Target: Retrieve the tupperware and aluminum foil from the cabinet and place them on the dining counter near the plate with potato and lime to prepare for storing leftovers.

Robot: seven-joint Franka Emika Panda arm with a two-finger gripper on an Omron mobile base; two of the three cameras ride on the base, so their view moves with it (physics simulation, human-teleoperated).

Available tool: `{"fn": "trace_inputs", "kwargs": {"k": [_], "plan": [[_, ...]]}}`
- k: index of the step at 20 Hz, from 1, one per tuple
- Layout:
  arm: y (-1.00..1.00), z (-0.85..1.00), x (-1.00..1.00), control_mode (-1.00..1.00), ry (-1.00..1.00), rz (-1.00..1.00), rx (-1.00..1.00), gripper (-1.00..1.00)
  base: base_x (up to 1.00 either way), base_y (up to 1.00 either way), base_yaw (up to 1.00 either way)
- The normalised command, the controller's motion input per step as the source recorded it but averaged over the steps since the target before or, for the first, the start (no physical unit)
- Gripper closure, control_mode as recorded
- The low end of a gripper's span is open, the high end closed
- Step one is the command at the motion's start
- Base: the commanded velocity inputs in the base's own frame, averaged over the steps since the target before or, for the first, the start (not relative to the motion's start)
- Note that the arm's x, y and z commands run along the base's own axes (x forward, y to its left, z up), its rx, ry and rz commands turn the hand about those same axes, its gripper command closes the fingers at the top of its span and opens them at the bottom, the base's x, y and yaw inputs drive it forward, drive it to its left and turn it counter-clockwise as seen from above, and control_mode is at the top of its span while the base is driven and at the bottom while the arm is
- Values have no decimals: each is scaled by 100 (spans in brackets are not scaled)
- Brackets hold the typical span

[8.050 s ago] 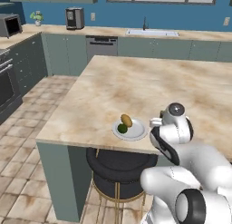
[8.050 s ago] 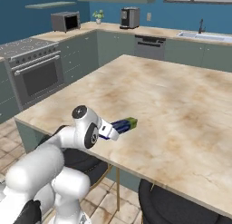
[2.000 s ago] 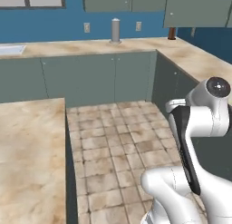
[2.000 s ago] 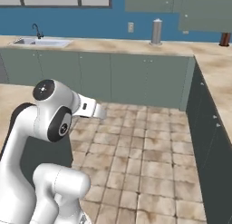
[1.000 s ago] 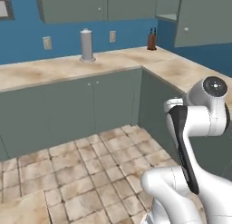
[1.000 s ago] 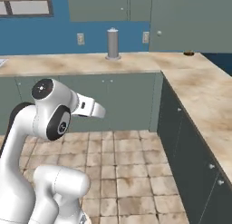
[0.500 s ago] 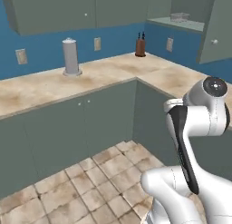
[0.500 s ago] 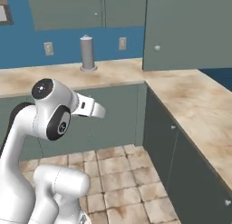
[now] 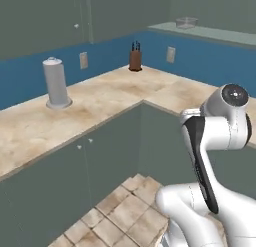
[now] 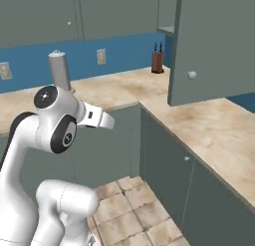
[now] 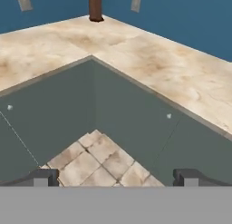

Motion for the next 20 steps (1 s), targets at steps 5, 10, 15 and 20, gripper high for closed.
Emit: {"fn": "trace_inputs", "kwargs": {"k": [5, 10, 15, 20], "plan": [[0, 0, 0, 100, 0, 0, 0, -100, 70, 32, -47], [0, 0, 0, 100, 0, 0, 0, -100, 49, 26, -43], [0, 0, 0, 100, 0, 0, 0, -100, 62, 34, -40], [0, 0, 0, 100, 0, 0, 0, -100, 73, 42, -38]]}}
